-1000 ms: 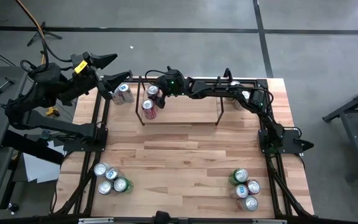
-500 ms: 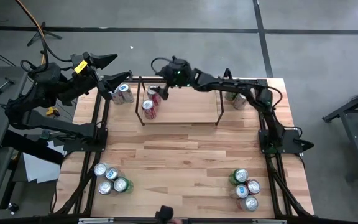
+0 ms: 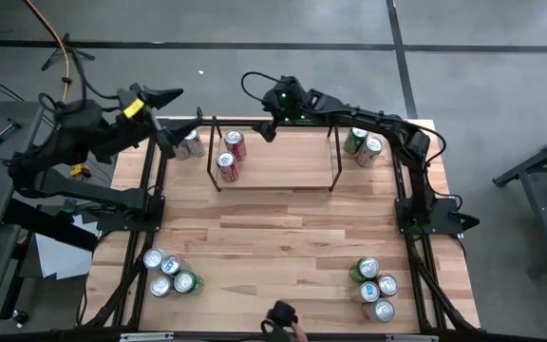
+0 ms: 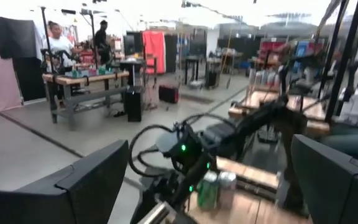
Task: Place canned beverage on shelf
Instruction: Put the top red soda can on the shelf aligned with the other red soda can
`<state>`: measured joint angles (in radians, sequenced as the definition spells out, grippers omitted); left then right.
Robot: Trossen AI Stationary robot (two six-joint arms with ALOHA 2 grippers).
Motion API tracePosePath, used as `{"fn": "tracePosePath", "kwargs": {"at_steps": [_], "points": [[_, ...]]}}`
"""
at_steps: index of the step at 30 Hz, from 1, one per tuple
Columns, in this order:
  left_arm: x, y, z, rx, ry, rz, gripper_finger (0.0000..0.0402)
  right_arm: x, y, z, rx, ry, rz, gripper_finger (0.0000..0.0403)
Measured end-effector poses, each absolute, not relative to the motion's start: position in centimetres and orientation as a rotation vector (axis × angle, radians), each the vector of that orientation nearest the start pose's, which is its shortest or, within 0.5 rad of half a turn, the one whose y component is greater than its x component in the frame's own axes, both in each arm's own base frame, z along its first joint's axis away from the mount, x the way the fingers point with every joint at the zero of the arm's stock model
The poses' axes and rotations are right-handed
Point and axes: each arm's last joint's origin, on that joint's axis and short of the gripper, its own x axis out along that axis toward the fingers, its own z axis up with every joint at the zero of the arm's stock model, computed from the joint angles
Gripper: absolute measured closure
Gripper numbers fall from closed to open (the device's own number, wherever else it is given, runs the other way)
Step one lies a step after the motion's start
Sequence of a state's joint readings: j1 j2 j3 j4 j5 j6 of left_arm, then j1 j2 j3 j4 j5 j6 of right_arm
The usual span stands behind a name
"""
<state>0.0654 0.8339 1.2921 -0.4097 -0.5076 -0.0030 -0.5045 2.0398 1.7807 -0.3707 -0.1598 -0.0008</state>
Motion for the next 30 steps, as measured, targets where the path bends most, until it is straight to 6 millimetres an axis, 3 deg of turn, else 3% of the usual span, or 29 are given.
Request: {"fn": "tracePosePath", "kwargs": {"at_steps": [4, 8, 11, 14, 15, 16, 21, 25, 30], "points": [[13.1, 2.3, 43.7, -0.003, -0.023, 0.573, 0.0071, 41.4, -22.4, 27.9, 0.181, 0.579, -0.324, 0.0019], [12.4, 2.3, 40.2, -0.048, -0.091, 0.601, 0.0161, 41.5, -22.5, 28.1, 0.202, 0.55, -0.353, 0.0079], [11.6, 2.5, 37.3, -0.113, -0.135, 0.62, 0.026, 41.9, -22.4, 27.8, 0.214, 0.545, -0.373, 0.0176], [10.8, 2.7, 34.8, -0.183, -0.182, 0.64, 0.0368, 42.7, -22.3, 26.9, 0.241, 0.524, -0.384, 0.0312], [10.6, 2.8, 34.1, -0.211, -0.193, 0.648, 0.0383, 43.0, -22.3, 26.5, 0.253, 0.512, -0.38, 0.0354], [10.5, 2.9, 33.5, -0.239, -0.21, 0.652, 0.0386, 43.3, -22.3, 26.4, 0.267, 0.491, -0.37, 0.0378], [10.2, 3.1, 31.9, -0.32, -0.226, 0.636, 0.0399, 43.9, -22.6, 25.3, 0.383, 0.456, -0.4, 0.0379], [10.2, 3.1, 32.0, -0.321, -0.238, 0.626, 0.04, 44.0, -22.7, 24.8, 0.432, 0.462, -0.388, 0.0397], [10.2, 3.1, 32.2, -0.306, -0.247, 0.602, 0.0401, 45.2, -21.1, 23.4, 0.476, 0.498, -0.356, 0.0401]]}}
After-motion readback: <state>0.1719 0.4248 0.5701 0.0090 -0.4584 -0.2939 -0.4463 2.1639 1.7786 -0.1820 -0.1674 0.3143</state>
